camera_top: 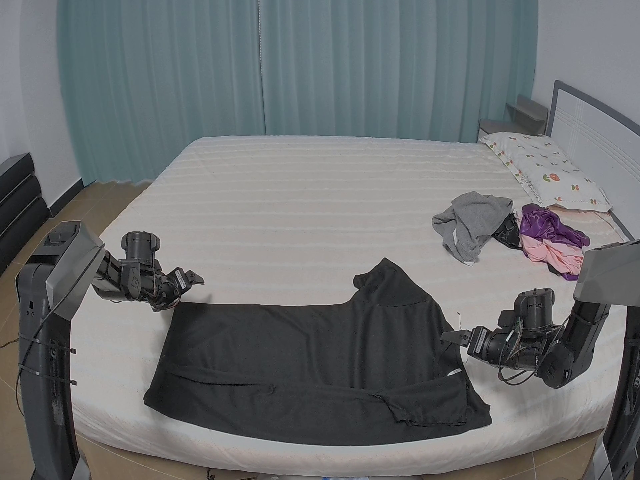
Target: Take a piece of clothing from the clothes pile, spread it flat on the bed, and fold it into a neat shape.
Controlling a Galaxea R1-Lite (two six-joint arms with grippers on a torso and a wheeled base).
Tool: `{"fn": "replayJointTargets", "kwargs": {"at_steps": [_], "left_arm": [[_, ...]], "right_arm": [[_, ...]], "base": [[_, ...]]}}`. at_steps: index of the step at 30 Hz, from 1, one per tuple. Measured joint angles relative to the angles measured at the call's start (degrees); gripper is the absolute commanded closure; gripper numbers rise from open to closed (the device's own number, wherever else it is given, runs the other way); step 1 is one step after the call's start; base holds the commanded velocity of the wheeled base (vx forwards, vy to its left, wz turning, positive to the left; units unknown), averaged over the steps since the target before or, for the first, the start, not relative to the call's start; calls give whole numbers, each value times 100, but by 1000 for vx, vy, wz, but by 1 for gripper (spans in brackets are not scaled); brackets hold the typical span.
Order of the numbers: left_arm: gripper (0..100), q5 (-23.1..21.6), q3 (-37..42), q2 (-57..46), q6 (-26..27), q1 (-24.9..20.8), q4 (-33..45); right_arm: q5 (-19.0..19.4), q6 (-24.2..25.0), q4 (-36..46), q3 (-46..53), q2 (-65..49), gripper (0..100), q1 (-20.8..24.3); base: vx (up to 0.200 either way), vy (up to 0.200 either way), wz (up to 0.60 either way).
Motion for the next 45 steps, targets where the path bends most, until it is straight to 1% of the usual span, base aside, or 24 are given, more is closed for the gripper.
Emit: {"fn": "replayJointTargets", "kwargs": {"at_steps": [5,6,9,13,18,23,32,37,45], "left_arm": [[0,-1,18,44,-11,28,24],[100,-1,22,50,-13,28,33],[100,-4,18,66,-55,35,33],[100,-1,2,63,-361,33,2],[100,0,-4,13,-558,66,2],[100,2,24,-69,-723,132,17],[100,0,107,-188,-906,168,39],[100,-1,154,-221,-930,168,39],[100,0,179,-240,-930,155,33]], "right_arm": [[6,0,0,-17,2,0,-18],[6,0,0,-30,2,0,-22],[-5,0,5,-102,2,0,-29],[-22,-1,68,-243,2,0,-38],[-33,-12,279,-656,38,0,-61],[-35,-11,829,-1417,167,0,-82],[-57,0,2053,-3159,705,0,-16],[-202,21,2589,-3972,1069,0,28],[-545,27,3038,-4926,1598,0,33]], "base": [[0,0,0],[0,0,0],[0,0,0],[0,0,0],[0,0,0],[0,0,0],[0,0,0],[0,0,0],[0,0,0]]}}
